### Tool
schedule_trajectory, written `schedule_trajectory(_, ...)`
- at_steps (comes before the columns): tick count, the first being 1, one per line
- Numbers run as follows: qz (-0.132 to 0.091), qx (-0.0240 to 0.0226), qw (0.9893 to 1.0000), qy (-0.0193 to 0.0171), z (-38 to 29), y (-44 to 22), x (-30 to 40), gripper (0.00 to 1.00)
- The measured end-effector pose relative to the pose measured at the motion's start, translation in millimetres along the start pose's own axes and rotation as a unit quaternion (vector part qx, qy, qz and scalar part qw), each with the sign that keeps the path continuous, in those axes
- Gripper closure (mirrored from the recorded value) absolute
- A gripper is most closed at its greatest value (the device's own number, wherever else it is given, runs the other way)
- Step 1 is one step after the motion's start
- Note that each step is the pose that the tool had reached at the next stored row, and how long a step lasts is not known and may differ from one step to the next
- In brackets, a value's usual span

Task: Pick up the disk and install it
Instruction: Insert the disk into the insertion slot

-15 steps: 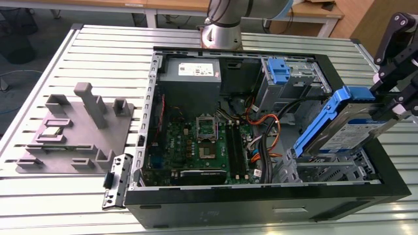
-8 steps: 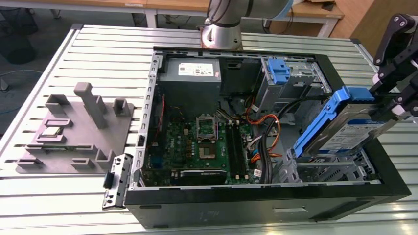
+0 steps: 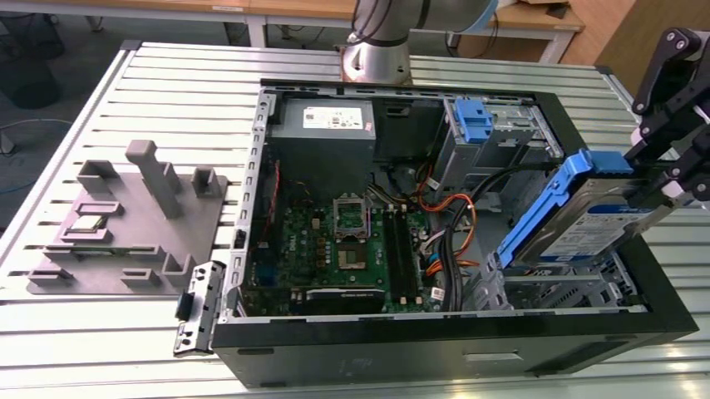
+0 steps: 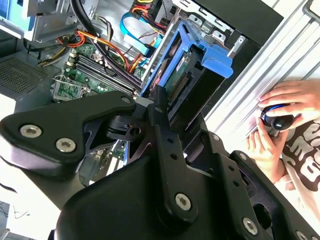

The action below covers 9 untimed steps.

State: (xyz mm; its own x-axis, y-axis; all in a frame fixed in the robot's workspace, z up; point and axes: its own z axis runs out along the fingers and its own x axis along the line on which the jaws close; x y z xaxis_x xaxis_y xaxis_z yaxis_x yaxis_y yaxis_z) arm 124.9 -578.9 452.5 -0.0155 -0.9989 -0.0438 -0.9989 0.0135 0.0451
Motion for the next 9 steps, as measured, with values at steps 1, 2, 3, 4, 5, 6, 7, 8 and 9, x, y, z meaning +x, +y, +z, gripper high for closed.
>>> schedule_trajectory(1,0.0,0.0,1.0,-0.0001,0.4,0.0,0.0,0.65)
schedule_trajectory(2,0.0,0.0,1.0,-0.0002,1.0,0.0,0.0,0.65)
schedule_trajectory(3,0.0,0.0,1.0,-0.0002,1.4,-0.1,0.0,0.65)
schedule_trajectory(4,0.0,0.0,1.0,-0.0001,1.5,-0.1,0.1,0.65)
schedule_trajectory(5,0.0,0.0,1.0,-0.0001,1.6,-0.1,0.1,0.65)
schedule_trajectory(6,0.0,0.0,1.0,0.0,1.7,-0.1,0.1,0.65)
schedule_trajectory(7,0.001,0.0,1.0,-0.0002,2.1,-0.1,0.1,0.65)
schedule_trajectory(8,0.001,0.0001,1.0,-0.0003,2.6,-0.2,0.1,0.65)
schedule_trajectory(9,0.003,0.0001,1.0,-0.0002,2.9,-0.2,0.1,0.65)
